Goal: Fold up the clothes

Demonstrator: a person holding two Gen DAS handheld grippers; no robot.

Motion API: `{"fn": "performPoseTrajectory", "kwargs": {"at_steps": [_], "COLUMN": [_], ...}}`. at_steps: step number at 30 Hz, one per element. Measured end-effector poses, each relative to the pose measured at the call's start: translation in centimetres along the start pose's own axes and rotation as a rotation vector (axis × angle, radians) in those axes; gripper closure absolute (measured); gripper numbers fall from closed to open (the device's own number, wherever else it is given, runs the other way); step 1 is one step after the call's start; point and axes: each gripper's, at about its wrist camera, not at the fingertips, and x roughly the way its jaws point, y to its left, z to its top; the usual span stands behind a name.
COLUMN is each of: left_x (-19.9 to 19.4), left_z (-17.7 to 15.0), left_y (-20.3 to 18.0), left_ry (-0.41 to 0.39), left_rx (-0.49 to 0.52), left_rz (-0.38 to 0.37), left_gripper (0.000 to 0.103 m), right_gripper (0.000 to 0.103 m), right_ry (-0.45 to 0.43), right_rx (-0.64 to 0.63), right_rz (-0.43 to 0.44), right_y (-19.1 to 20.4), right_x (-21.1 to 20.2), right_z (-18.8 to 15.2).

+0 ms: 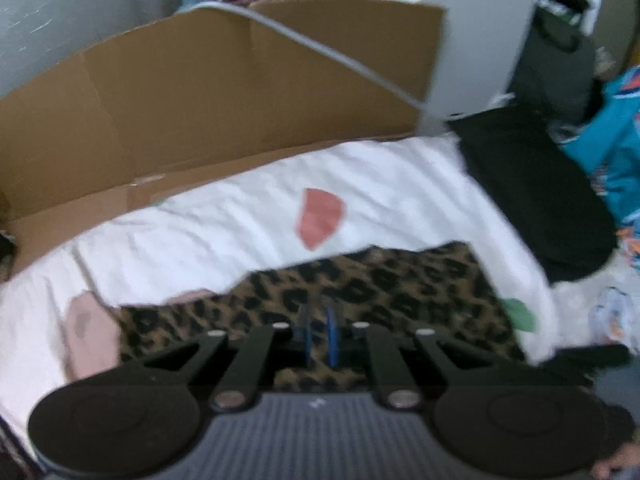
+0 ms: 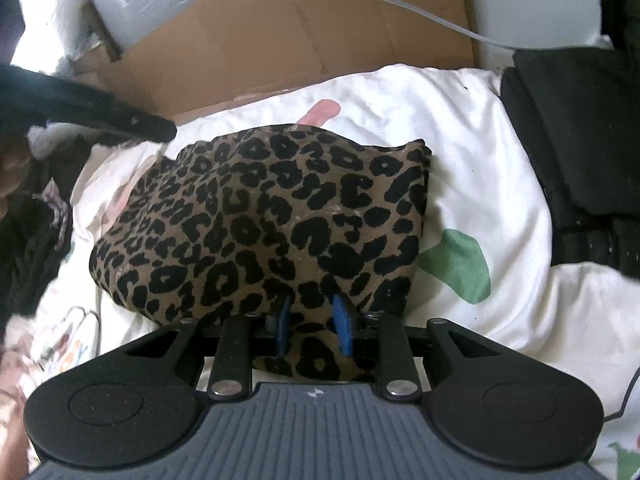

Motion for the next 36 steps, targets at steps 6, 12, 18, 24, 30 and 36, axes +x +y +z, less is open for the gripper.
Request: {"fn": "performPoseTrajectory", "kwargs": {"at_steps": [6,12,18,24,30,36], "left_x": [0.4,1.8,1.9,1.0,0.4,-1.2], "left_z": [-5.6,-8.9,-11.2,-13.0,-14.2,-14.5], "left_y": [-4.2,-4.7,-2.0,2.2,4.9,6.5], "left_ry": [-0.015,0.013,0.047,0.077,0.091,0.085], "left_rx": [0.075,0.056,0.03,-0.05,-0.09,-0.151], "left_rz": [-0.069,-0.096,-0.041,0.017,0.08,0.087], "left_gripper": [0.094,0.094,0.092,0.095,0.095,0.094], "right_gripper": [0.073,0.073,0.073,0.073,0.073,0.072], "right_ry": [-0.001,0.0,0.002,0.007,0.009,0.004], "right_rx": [-0.009,-0.037,-0.061,-0.061,-0.063,-0.021], "right_rz": [0.001,-0.008,-0.013,-0.019,-0.022,-0.015], "right_y": [-0.1,0.1,0.1,0.1,0.1,0.7], "right_x": [-0.2,-0.2,0.0,0.2,0.3,-1.1], "right_z": [-0.2,-0.3,-0.4,-0.2,-0.2,0.2]}}
